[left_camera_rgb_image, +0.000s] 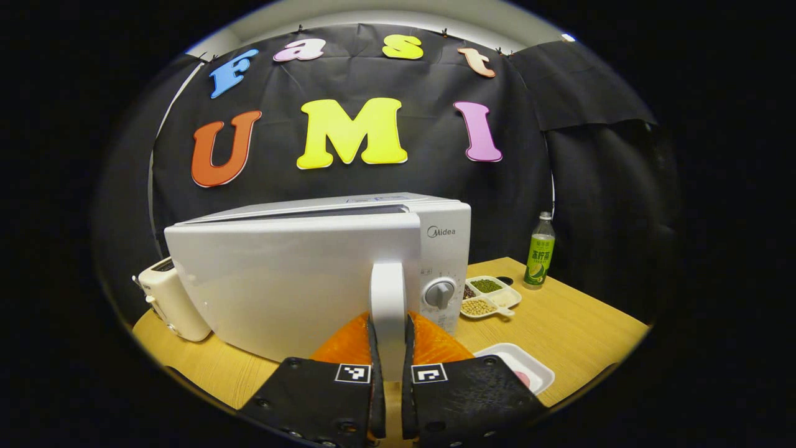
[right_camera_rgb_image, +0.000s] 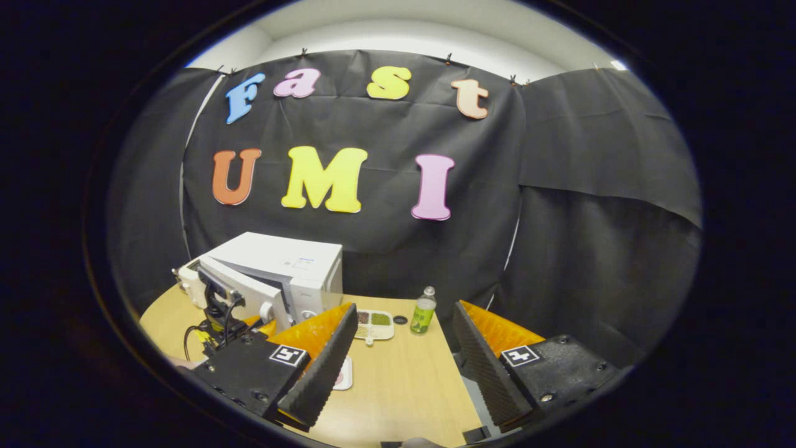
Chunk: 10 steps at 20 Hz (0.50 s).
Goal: Open the microwave oven with the left hand, put the food in, and close the microwave oven.
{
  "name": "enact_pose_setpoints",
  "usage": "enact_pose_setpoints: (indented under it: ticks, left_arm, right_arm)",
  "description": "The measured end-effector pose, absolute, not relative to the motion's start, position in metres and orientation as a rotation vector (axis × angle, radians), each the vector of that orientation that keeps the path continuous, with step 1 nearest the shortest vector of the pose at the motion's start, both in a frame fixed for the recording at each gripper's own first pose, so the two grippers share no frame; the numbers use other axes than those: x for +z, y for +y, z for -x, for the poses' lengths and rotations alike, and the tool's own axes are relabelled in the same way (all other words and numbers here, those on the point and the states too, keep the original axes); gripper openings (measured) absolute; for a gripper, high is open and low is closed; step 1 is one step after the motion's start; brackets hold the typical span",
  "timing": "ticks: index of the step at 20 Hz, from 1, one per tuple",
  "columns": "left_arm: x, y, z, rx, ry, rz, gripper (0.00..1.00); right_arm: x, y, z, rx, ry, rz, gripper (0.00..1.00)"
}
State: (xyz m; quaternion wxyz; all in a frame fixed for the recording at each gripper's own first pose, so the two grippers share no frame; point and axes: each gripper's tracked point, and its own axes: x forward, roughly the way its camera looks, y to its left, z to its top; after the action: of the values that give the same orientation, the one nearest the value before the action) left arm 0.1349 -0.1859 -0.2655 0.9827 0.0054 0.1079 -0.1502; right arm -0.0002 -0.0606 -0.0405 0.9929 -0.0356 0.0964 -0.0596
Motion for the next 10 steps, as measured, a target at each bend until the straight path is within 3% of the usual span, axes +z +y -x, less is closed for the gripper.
enact_pose_setpoints:
  ticks: [2,4,5,6,7,8,9,10]
  left_arm:
    - [-0.264,-0.172,-0.112,-0.315,0.222,-0.031,0.13]
    - [-0.262,-0.151,-0.092,-0.300,0.207,-0.086,0.32]
    - [-0.264,-0.140,-0.087,-0.288,0.208,-0.098,0.33]
    - [-0.264,-0.129,-0.079,-0.274,0.206,-0.086,0.41]
    - [-0.266,-0.118,-0.072,-0.251,0.220,-0.074,0.53]
    - [-0.267,-0.104,-0.066,-0.225,0.231,-0.070,0.53]
    - [-0.267,-0.092,-0.058,-0.209,0.239,-0.062,0.71]
    - [-0.268,-0.080,-0.050,-0.193,0.247,-0.052,0.77]
  right_arm:
    - [-0.043,-0.040,-0.004,-0.069,0.199,0.062,0.99]
    - [-0.047,-0.018,-0.004,-0.012,0.210,0.060,0.99]
    - [-0.049,-0.009,-0.005,0.013,0.212,0.069,0.99]
    - [-0.049,0.001,-0.005,0.037,0.210,0.078,0.93]
    - [-0.049,0.011,-0.006,0.063,0.208,0.085,0.93]
    - [-0.050,0.020,-0.006,0.082,0.206,0.092,0.93]
    - [-0.053,0.029,-0.007,0.104,0.206,0.101,0.93]
    - [-0.056,0.040,-0.009,0.126,0.209,0.108,0.99]
